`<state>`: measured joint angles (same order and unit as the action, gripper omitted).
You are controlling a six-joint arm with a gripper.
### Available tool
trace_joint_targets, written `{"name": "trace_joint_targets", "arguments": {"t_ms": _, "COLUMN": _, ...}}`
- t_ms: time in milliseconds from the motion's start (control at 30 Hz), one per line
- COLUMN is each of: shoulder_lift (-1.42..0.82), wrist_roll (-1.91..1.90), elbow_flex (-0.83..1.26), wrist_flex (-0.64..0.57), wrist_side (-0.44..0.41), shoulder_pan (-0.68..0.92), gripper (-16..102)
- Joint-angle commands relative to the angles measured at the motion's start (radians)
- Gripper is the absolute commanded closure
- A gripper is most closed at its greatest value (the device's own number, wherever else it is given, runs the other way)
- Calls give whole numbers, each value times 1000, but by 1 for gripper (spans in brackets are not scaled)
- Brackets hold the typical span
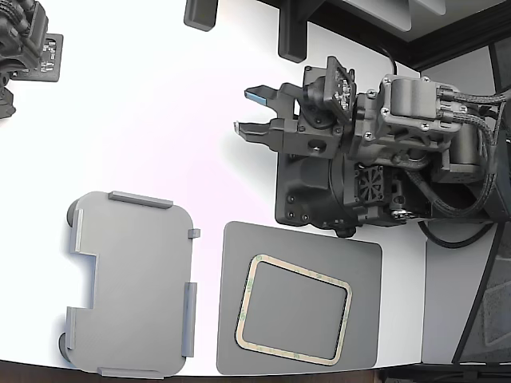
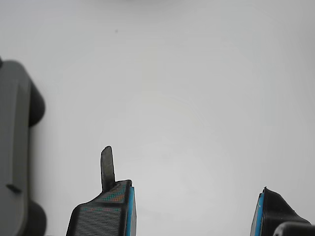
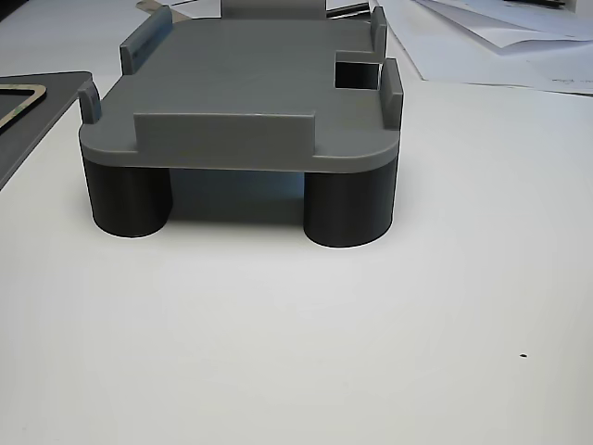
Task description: Move top rectangular frame to the holder.
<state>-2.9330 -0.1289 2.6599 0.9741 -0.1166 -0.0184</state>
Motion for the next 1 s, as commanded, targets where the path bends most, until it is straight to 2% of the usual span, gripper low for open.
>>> {"name": "trace_joint_targets", "arguments": {"t_ms": 0, "shoulder_lift": -23, "wrist_roll": 115, "elbow_flex": 12, "wrist_flex": -255, "wrist_side": 129, "shoulder_pan": -2, "gripper": -14}}
{"name": "trace_joint_targets", "arguments": {"t_ms": 400, "shoulder_lift": -23, "wrist_roll": 127, "elbow_flex": 11, "wrist_flex": -255, "wrist_side": 135, "shoulder_pan": -2, "gripper": -14}}
{"name": "trace_joint_targets", "arguments": {"t_ms": 533, "shoulder_lift": -21, "wrist_roll": 104, "elbow_flex": 12, "wrist_flex": -304, "wrist_side": 167, "shoulder_pan": 5, "gripper": -14}}
{"name": "trace_joint_targets", "arguments": {"t_ms": 600, "shoulder_lift": -9, "wrist_roll": 89, "elbow_flex": 6, "wrist_flex": -308, "wrist_side": 147, "shoulder_pan": 44, "gripper": -14}}
{"name": "trace_joint_targets", "arguments": {"t_ms": 700, "shoulder_lift": 98, "wrist_roll": 35, "elbow_flex": -66, "wrist_flex": -295, "wrist_side": 14, "shoulder_pan": 187, "gripper": -14}}
{"name": "trace_joint_targets", "arguments": {"t_ms": 867, "shoulder_lift": 337, "wrist_roll": -112, "elbow_flex": -259, "wrist_flex": -172, "wrist_side": -230, "shoulder_pan": 449, "gripper": -14}}
{"name": "trace_joint_targets", "arguments": {"t_ms": 967, "shoulder_lift": 459, "wrist_roll": -241, "elbow_flex": -345, "wrist_flex": -80, "wrist_side": -305, "shoulder_pan": 569, "gripper": -14}}
